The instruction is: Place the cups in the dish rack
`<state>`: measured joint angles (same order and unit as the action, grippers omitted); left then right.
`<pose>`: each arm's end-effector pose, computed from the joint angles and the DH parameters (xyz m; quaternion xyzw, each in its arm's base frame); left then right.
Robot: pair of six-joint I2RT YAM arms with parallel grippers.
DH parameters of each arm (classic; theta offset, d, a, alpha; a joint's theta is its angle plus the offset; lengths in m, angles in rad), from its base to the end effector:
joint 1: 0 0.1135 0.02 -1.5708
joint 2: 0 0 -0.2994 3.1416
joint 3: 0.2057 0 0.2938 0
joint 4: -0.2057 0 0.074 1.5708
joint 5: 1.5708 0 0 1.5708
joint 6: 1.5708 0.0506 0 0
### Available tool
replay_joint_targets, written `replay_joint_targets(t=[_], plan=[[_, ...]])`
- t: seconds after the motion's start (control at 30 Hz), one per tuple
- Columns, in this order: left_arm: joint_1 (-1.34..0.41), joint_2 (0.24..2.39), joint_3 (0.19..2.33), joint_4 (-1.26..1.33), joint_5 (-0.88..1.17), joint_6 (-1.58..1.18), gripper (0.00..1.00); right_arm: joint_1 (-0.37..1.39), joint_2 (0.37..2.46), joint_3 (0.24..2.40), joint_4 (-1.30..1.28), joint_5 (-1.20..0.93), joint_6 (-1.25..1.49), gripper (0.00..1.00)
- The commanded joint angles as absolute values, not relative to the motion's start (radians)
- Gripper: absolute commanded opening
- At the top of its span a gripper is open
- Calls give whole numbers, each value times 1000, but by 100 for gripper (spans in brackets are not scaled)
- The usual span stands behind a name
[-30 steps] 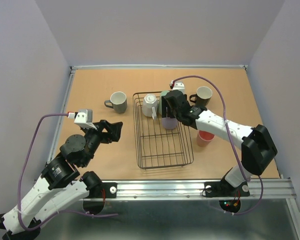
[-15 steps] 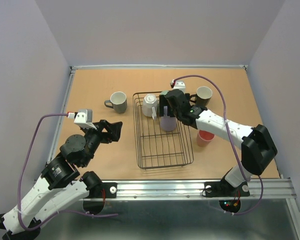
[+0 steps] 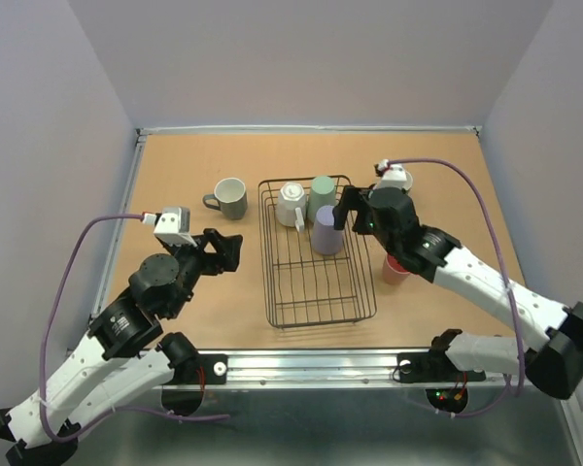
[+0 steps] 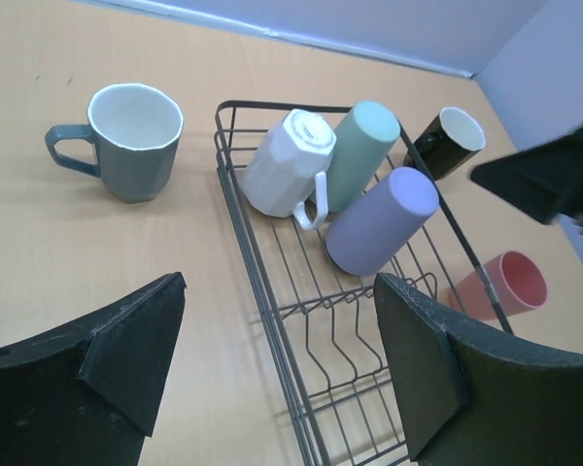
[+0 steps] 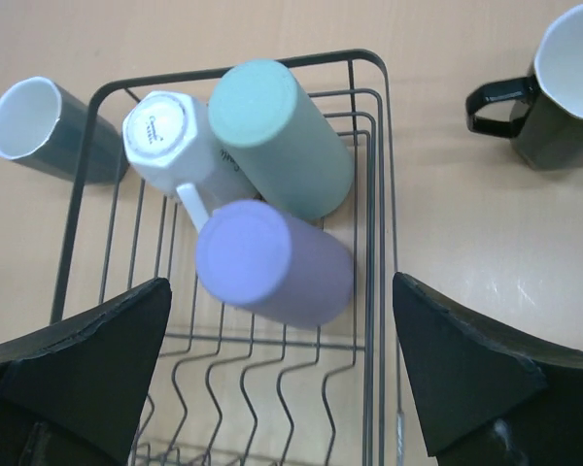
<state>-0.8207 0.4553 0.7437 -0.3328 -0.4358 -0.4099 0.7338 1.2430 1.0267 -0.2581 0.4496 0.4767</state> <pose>0.1039 -0.0802 0.3792 -0.0024 0.7212 -0.2620 0.6413 0.2552 0.2005 0.3392 0.0086 0.8400 0.1326 0.5260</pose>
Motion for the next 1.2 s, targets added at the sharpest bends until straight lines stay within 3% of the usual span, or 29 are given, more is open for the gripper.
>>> replay_joint_targets(t=[0.0,0.1,0.2,0.37,1.03,1.17], plan=[[-801,547,745,-293,-456,-390,90,730,1047,872,-222,378,546,100],[-753,647,770,-298,-476,-440,94,732,956,763,-222,330,566,100],[-596,852,822,-287,-376,-478,94,732,838,662,-222,269,618,100],[-405,978,836,-169,-269,-500,91,732,666,543,-229,152,696,100],[-299,1420,1117,-130,-399,-457,89,732,555,393,-242,74,704,100],[-290,1473,1117,-126,-379,-468,84,732,538,379,-256,83,698,100]])
